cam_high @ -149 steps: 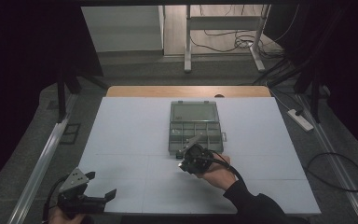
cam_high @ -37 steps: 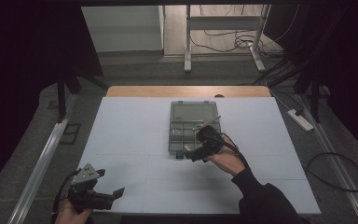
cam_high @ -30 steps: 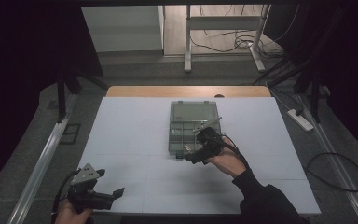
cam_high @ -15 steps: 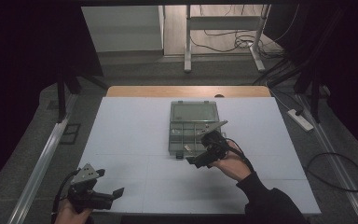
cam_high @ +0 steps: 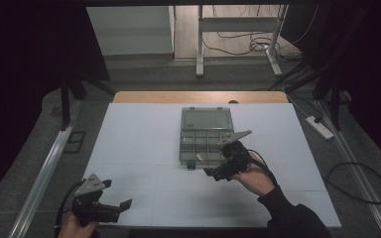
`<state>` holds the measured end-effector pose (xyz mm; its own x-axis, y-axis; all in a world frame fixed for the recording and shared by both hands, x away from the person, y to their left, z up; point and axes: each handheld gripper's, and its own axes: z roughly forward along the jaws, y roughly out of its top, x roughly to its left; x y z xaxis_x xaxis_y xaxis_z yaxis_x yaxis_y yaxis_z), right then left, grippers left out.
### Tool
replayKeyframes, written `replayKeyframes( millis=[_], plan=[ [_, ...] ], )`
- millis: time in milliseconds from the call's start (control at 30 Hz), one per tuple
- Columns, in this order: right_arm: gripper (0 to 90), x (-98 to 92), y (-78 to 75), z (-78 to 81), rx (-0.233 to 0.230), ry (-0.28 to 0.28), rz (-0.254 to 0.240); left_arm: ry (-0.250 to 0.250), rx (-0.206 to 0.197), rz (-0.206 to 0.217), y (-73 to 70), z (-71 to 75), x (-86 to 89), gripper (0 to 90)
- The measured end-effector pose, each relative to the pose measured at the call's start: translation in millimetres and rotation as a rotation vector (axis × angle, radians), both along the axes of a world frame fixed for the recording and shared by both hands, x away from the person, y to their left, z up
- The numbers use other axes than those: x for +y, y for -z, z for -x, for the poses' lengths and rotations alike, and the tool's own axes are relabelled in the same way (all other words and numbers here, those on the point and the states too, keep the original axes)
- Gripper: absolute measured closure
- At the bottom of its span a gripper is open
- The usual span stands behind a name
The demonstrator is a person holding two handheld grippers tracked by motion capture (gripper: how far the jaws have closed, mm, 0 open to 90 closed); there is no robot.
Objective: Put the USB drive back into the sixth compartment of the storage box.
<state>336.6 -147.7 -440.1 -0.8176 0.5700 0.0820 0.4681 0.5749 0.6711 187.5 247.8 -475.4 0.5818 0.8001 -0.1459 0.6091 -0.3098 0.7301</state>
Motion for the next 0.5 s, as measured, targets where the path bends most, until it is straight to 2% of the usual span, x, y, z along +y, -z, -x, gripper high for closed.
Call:
replayKeyframes(
  millis=[233,500],
  plan=[
    [1.1,-10.7,-0.3,7.0,-0.038,0.021,0.014,-0.001,0.0,0.001,0.0,-0.1,0.2,1.6],
    [0.0,-20.0,3.0,13.4,-0.029,0.038,0.02,-0.002,0.0,0.002,-0.1,0.0,0.3,1.6]
  ],
)
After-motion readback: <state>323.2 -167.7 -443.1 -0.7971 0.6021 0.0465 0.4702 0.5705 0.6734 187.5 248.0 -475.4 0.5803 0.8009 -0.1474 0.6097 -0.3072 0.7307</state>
